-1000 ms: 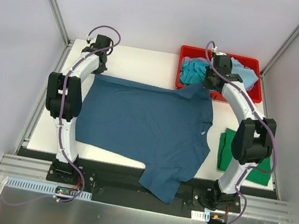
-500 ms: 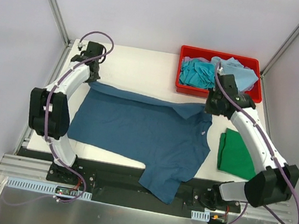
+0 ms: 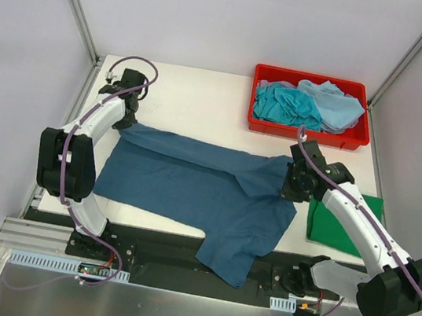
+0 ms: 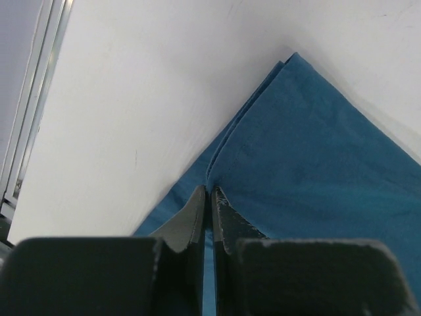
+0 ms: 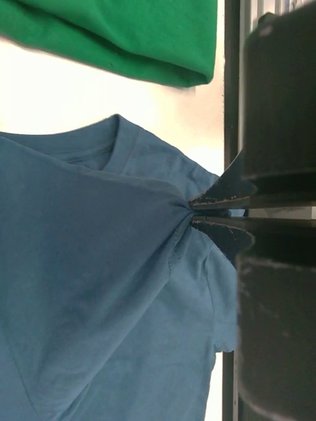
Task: Fold and stack the t-shirts
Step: Fold the flattened tshirt in 1/3 of the way
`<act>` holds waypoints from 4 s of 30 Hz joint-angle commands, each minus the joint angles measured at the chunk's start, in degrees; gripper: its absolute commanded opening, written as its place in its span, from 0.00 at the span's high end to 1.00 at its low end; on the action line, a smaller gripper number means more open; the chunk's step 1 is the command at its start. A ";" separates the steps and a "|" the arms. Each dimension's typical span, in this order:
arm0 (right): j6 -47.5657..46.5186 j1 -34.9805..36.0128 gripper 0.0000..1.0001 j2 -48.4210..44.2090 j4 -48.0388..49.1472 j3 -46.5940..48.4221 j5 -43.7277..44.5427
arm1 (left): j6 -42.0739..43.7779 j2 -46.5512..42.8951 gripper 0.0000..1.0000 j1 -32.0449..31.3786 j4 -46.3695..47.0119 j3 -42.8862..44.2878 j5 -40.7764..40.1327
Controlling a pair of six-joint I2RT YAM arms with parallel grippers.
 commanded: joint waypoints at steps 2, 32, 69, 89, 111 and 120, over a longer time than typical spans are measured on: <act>5.61 1.58 0.96 -1.04 2.08 -6.28 -4.81 | -2.01 0.34 1.00 0.32 -2.94 -1.35 -4.83; -8.09 -2.63 0.04 12.65 23.36 1.61 -11.39 | -4.30 4.73 0.01 0.14 -4.71 9.11 18.98; -26.55 -0.82 0.01 19.46 15.99 12.19 -1.65 | -10.89 0.45 0.01 3.04 -4.44 3.24 16.08; -12.22 13.89 0.45 31.74 18.70 9.70 -1.11 | -14.15 -3.08 0.01 -2.50 -2.15 -13.39 13.98; -15.38 8.35 0.97 36.76 18.27 13.30 3.37 | -12.83 -1.94 0.01 -2.50 -1.89 -13.04 10.72; -14.51 8.35 1.00 31.93 2.64 17.87 -13.49 | -12.39 -2.64 0.01 -2.50 -2.06 -12.69 11.42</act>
